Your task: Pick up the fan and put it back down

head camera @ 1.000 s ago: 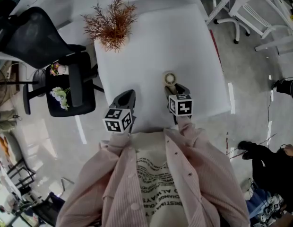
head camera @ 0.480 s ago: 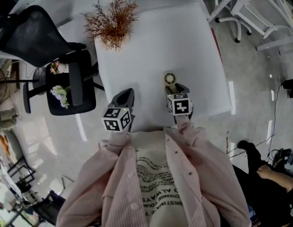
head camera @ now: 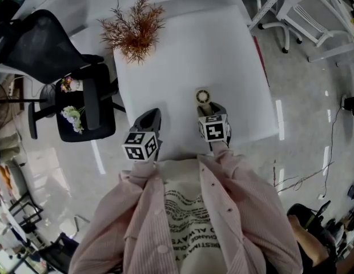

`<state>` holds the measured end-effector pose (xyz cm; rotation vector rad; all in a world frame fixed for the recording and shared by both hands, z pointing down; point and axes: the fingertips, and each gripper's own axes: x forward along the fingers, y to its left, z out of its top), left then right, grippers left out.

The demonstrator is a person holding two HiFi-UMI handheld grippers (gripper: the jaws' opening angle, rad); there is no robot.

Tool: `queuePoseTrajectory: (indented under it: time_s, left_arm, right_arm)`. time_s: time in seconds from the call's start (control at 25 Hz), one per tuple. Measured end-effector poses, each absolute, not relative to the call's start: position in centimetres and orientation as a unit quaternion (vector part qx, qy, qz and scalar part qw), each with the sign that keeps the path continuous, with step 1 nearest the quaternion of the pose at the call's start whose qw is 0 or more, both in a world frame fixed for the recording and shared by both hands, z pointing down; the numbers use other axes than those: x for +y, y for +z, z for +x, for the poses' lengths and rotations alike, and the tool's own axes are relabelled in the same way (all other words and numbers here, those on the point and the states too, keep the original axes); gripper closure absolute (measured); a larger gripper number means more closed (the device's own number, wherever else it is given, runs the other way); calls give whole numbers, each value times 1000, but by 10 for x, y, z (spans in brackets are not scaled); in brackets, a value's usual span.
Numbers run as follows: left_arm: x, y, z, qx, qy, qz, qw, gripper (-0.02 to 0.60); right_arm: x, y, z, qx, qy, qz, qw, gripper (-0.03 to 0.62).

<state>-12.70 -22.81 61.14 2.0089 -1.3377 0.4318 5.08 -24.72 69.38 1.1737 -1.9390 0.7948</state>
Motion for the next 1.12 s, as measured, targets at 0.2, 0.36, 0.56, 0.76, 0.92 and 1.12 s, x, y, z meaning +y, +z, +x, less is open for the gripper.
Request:
queuePoseTrajectory:
  time_s: [0.2, 0.36, 0.56, 0.76, 0.92, 1.12]
  left_arm:
    - [-231, 605, -128, -517, 161, 773, 331, 580]
    - [-233, 597, -126, -517, 155, 778, 321, 580]
    - [-237, 582, -123, -513, 162, 792, 289, 580]
    - [-235, 566, -117, -506, 153, 805, 270, 580]
    - [-231, 550, -110, -497, 141, 817, 257, 580]
    - [-227, 525, -109, -494, 123, 828, 233, 580]
  right_arm:
    - [-246, 692, 48, -761, 305, 448, 358, 395]
    - [-249, 681, 52, -769, 296, 459, 331, 385]
    - [-254, 660, 57, -787, 267, 464, 308, 385]
    - [-253, 633, 60, -793, 257, 472, 287, 406]
    - [-251, 612, 57, -803, 241, 470, 275, 494]
    - [-249, 582, 56, -813, 223, 476, 251, 573]
